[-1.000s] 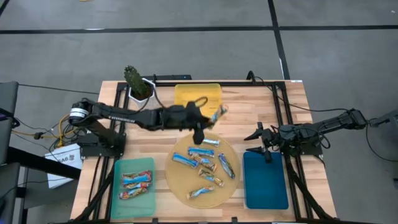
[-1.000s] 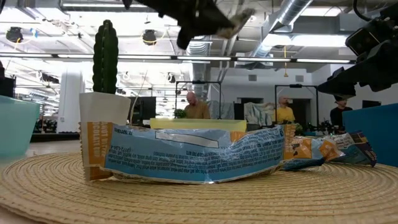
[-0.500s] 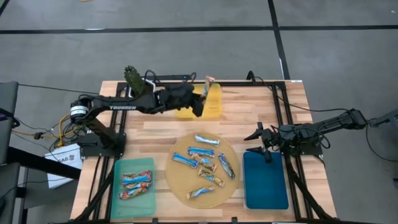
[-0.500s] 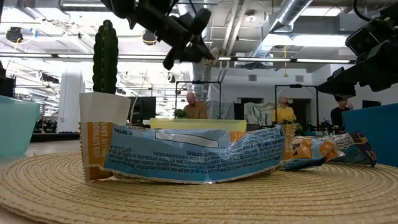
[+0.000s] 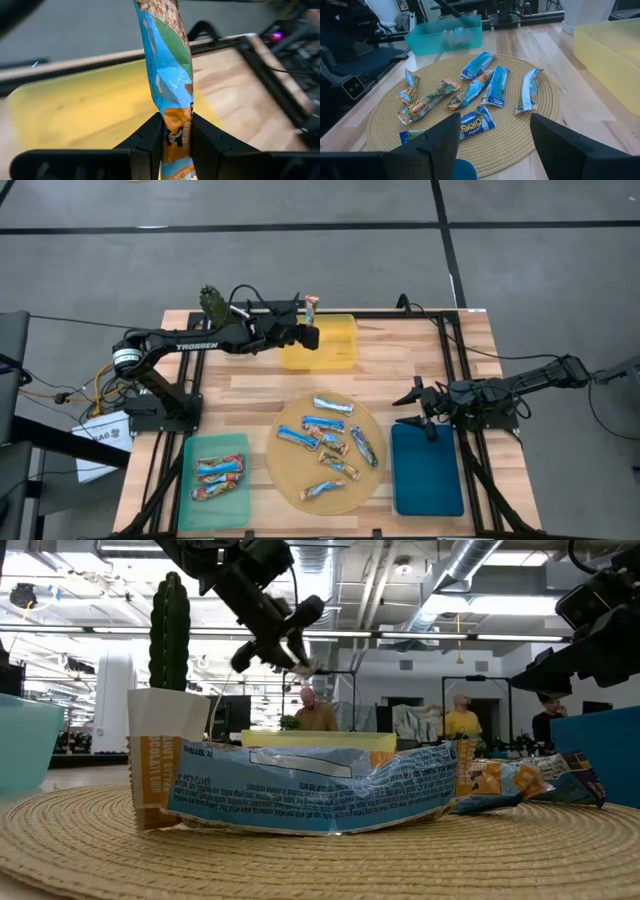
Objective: Pick and place Granola Bars by type
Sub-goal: Put the yellow granola bar into the yellow bin
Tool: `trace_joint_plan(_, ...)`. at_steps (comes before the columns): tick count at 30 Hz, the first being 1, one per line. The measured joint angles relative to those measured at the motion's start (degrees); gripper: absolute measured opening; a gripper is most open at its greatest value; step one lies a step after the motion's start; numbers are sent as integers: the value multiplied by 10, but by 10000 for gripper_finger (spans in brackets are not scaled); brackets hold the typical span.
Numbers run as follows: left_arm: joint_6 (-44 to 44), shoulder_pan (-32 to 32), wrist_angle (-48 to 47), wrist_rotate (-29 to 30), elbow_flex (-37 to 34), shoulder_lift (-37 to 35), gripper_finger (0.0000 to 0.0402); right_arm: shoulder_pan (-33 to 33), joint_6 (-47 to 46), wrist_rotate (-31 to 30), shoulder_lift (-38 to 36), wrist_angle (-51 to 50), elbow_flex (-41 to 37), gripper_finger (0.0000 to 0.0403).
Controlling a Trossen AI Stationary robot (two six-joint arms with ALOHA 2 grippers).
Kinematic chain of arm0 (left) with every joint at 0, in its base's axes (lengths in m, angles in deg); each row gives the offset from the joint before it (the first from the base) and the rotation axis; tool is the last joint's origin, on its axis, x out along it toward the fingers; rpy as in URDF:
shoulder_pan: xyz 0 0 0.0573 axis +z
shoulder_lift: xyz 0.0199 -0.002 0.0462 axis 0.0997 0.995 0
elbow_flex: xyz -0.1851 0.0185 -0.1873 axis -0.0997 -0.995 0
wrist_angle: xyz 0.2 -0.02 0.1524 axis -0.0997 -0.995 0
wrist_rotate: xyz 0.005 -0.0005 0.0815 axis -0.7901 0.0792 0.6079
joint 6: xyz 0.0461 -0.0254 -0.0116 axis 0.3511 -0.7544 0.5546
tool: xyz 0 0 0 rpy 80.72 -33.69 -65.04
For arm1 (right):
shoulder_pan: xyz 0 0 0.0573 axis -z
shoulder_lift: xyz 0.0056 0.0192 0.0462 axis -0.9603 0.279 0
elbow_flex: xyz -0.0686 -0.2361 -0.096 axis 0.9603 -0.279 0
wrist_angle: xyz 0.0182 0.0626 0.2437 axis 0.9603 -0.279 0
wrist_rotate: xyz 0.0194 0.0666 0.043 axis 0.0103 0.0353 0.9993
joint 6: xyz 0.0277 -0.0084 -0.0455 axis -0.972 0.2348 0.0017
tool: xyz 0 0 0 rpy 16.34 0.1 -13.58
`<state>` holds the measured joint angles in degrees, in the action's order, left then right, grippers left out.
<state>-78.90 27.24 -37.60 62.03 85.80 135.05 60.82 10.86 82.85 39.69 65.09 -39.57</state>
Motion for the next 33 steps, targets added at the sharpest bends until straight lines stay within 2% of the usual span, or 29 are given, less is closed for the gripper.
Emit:
trace_joint_plan(8, -101, 14, -76, 6, 0, 0, 75, 0, 0, 0, 0, 0, 0, 234)
trace_joint_plan(20, -104, 17, -85, 6, 0, 0, 75, 0, 0, 0, 0, 0, 0, 234)
trace_joint_plan(33, -151, 14, -157, -3, 0, 3, 75, 0, 0, 0, 0, 0, 0, 234)
